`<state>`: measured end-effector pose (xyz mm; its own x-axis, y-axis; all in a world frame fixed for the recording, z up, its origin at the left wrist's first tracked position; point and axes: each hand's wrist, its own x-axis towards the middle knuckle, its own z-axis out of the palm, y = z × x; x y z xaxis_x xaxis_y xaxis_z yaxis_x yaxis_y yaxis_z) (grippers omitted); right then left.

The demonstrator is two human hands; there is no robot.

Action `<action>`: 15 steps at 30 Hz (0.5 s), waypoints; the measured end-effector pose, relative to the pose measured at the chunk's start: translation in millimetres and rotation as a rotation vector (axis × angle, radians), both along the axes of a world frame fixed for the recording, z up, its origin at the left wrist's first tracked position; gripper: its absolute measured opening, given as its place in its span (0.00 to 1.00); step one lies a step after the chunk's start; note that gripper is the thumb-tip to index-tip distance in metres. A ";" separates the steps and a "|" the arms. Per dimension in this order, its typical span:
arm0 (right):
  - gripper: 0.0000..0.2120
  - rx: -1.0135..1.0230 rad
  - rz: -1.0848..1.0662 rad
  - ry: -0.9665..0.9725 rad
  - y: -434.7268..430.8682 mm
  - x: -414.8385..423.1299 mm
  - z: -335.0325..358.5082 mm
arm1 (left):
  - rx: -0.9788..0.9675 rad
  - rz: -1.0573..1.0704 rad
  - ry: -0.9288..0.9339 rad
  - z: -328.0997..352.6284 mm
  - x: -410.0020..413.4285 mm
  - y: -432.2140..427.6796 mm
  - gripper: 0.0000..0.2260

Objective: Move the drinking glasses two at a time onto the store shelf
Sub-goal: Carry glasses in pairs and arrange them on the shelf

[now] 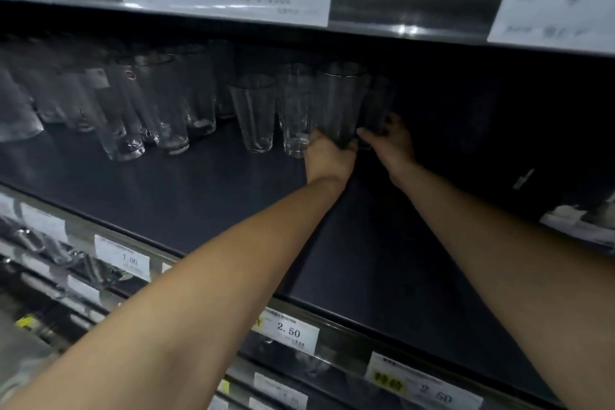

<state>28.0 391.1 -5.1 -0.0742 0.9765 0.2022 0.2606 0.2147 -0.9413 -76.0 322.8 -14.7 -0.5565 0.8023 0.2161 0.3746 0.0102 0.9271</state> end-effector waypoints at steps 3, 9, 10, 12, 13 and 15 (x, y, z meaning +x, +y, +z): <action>0.34 0.028 -0.012 0.007 2.7 -5.4 -1.0 | 0.011 0.000 0.012 -1.5 -1.2 4.8 0.25; 0.31 0.012 -0.083 0.039 -2.2 -2.8 -1.3 | 0.017 -0.011 0.037 -3.9 -3.4 5.7 0.25; 0.31 0.002 -0.103 0.029 -5.2 -1.3 -0.5 | 0.017 -0.011 0.039 -4.2 -3.4 5.6 0.26; 0.36 -0.012 -0.133 0.008 -7.6 4.1 -2.7 | 0.006 -0.017 0.049 -3.6 -2.4 3.3 0.27; 0.41 -0.016 -0.142 -0.004 -8.1 8.0 -5.0 | -0.003 -0.021 0.060 -3.0 -1.2 1.5 0.28; 0.44 -0.034 -0.159 -0.022 -6.2 16.7 -13.2 | -0.017 -0.030 0.078 -1.3 0.6 -3.9 0.31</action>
